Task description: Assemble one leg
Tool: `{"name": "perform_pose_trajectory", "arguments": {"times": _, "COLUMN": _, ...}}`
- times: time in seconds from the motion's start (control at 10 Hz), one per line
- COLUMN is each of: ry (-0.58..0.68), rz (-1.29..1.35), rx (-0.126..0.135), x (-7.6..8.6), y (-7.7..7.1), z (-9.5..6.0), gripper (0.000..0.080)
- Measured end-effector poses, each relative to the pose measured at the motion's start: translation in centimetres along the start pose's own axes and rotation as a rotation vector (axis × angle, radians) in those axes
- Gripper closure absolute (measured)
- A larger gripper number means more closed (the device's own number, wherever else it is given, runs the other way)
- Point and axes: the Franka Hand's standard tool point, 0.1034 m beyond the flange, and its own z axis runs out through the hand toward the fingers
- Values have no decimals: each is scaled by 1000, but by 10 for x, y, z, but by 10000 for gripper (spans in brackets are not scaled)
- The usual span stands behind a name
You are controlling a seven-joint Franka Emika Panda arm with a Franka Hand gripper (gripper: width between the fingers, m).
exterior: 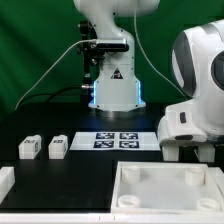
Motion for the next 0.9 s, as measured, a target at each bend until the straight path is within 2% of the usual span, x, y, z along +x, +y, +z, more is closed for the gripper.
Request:
{"name": "perform_pose_trajectory", "arguments": {"times": 0.3, "ry": 2, "rz": 0, "rx": 1, "x": 0, "y": 0, "z": -1, "gripper": 509}}
{"name": "perform_pose_trajectory", "arguments": {"times": 0.4, "ry": 15, "rz": -33, "rx": 1, "x": -1, "y": 5, "z": -20, "gripper": 509}}
{"name": "perform_pose_trajectory", "arguments": {"times": 0.5, "ry": 65, "rz": -52, "rx": 10, "x": -6, "y": 12, "z": -54, "gripper": 509}}
{"name": "perform_pose_trajectory", "arguments": {"times": 0.6, "ry": 66, "rz": -57, "rx": 10, "x": -16, "y": 17, "z": -71, "gripper": 509}}
{"name": "perform_pose_trajectory", "arguments": {"times": 0.7, "ry": 145, "rz": -66, "rx": 17, "x": -12, "y": 18, "z": -83, "gripper": 509}}
{"name": "perform_pose_trajectory", "arguments": {"times": 0.9, "ry": 353, "rz": -68, "rx": 16, "x": -8, "y": 18, "z": -82, "gripper": 509}}
